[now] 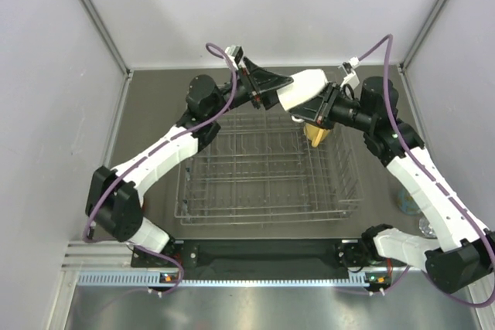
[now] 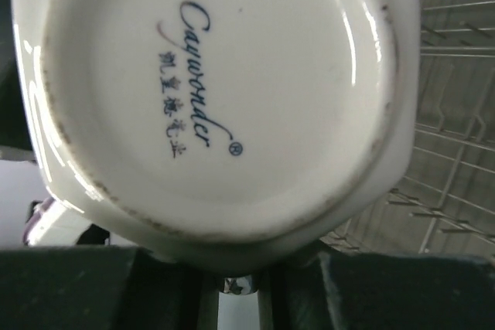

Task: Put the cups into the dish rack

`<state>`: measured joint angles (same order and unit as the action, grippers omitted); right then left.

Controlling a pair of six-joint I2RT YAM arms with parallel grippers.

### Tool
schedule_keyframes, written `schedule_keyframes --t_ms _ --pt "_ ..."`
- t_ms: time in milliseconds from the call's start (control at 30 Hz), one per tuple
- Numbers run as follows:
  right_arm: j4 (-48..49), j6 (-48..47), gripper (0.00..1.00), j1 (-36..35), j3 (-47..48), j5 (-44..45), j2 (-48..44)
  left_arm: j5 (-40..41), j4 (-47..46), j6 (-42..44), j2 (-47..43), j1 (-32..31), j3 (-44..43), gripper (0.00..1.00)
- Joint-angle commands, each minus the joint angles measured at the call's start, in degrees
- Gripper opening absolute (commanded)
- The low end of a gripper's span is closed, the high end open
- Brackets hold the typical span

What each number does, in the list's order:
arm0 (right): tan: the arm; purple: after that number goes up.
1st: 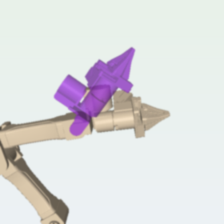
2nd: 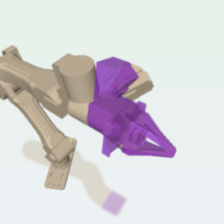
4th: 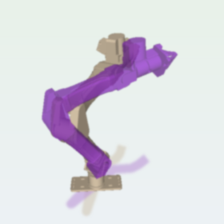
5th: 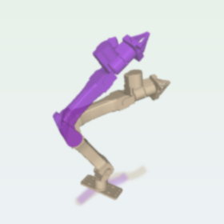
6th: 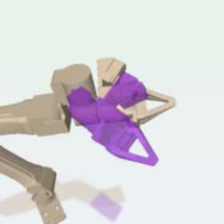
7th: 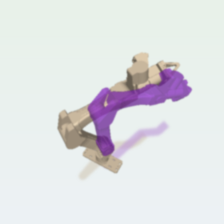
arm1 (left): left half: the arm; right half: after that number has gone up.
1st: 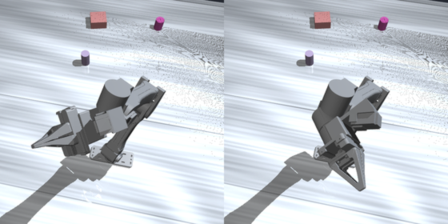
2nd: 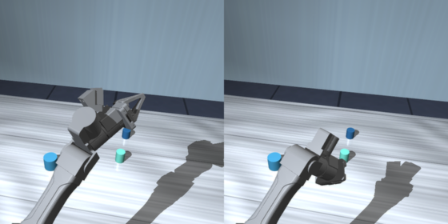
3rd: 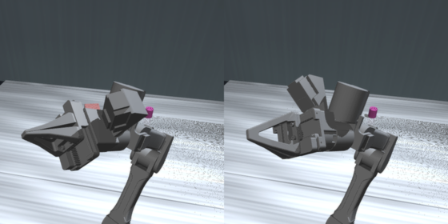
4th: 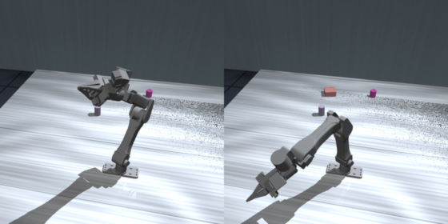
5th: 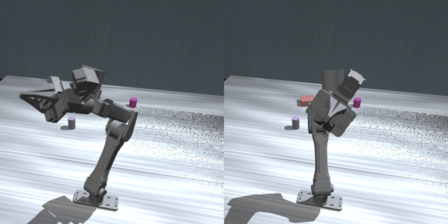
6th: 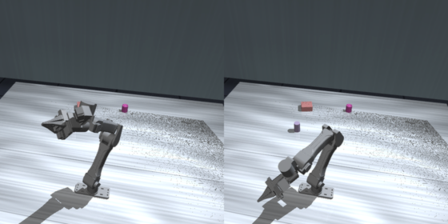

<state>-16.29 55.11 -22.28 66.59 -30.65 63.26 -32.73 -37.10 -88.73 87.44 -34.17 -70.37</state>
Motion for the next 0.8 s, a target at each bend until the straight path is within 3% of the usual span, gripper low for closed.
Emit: schedule_keyframes --t_ms 0,67,233,333,600,767 --pt "-7.1 -7.8 0.0 0.7 4.7 5.3 -1.1 -1.4 6.9 7.1 -8.9 3.4 0.8 0.69" --pt "-11.9 -10.3 0.0 0.3 5.1 8.3 -1.1 0.5 16.2 12.1 -13.2 4.6 1.6 0.76" --pt "-22.4 -15.6 0.0 -4.6 6.5 17.6 1.1 4.3 40.5 23.3 -20.9 10.1 -1.7 0.77" --pt "-28.3 -17.5 0.0 -7.8 6.2 25.4 3.5 5.4 49.8 29.1 -22.4 13.2 -5.9 0.77" --pt "-35.0 -14.1 0.0 -10.8 4.6 40.4 8.3 9.4 66.2 40.3 -23.1 16.7 -14.9 0.75" --pt "-36.4 -11.9 0.0 -12.0 2.6 46.7 9.9 7.9 70.5 42.6 -22.2 19.3 -17.1 0.74"
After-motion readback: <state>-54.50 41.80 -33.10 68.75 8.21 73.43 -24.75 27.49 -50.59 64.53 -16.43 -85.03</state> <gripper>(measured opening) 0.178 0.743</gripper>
